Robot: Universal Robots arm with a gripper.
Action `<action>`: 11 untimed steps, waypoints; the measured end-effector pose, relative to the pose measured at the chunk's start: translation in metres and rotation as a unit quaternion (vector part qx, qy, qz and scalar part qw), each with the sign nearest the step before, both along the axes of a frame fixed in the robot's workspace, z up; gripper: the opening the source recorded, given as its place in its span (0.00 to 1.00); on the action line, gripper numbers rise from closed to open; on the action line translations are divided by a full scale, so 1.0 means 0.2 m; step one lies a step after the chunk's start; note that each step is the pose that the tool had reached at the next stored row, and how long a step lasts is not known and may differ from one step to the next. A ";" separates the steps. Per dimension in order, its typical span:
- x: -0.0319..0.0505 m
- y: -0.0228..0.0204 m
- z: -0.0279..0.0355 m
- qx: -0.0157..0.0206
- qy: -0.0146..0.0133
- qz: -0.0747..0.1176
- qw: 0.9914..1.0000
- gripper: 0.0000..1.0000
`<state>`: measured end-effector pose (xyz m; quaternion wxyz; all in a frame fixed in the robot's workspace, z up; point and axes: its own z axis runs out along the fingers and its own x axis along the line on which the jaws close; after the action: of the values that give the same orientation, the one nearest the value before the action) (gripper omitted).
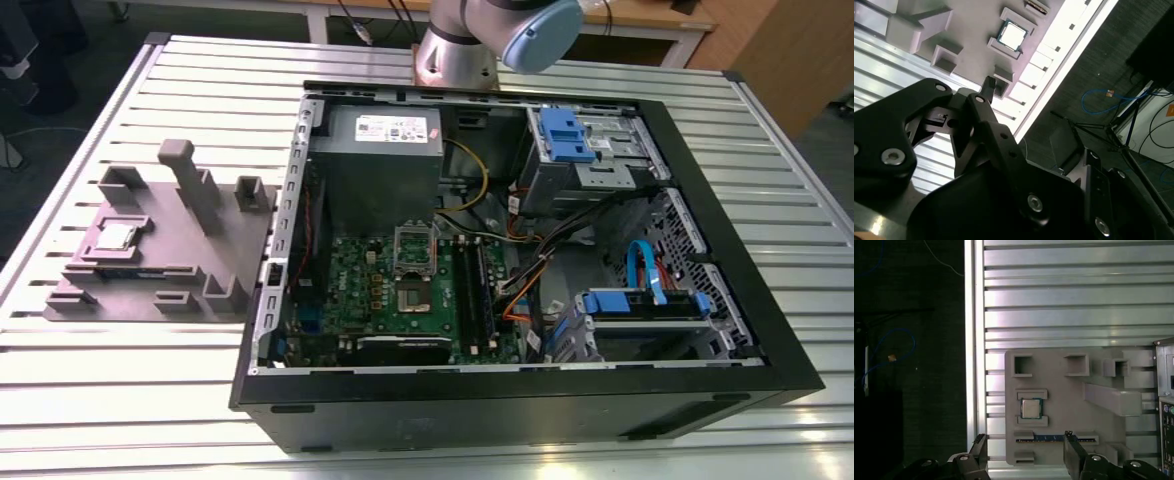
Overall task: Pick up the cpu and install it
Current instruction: 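Pick up the cpu and move it towards the insertion slot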
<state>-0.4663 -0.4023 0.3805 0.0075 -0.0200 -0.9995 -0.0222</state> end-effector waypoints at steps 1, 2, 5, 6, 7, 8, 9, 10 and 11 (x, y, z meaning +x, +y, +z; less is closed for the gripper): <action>-0.001 0.000 0.000 0.000 0.000 0.000 1.000 0.71; -0.002 0.000 0.000 0.000 0.000 0.000 1.000 0.71; -0.002 0.000 -0.003 0.000 0.000 0.012 1.000 0.71; -0.002 0.000 -0.007 0.000 0.000 0.016 1.000 0.71; -0.001 0.000 -0.011 0.000 0.000 0.016 1.000 0.71; 0.002 0.000 -0.018 0.001 0.000 0.016 1.000 0.71; 0.006 0.000 -0.026 0.002 0.000 0.015 1.000 0.71; 0.008 0.000 -0.034 0.002 0.000 0.012 1.000 0.71; 0.011 0.000 -0.042 0.002 0.000 0.010 1.000 0.71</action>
<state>-0.4642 -0.4022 0.3722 0.0078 -0.0103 -0.9996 -0.0244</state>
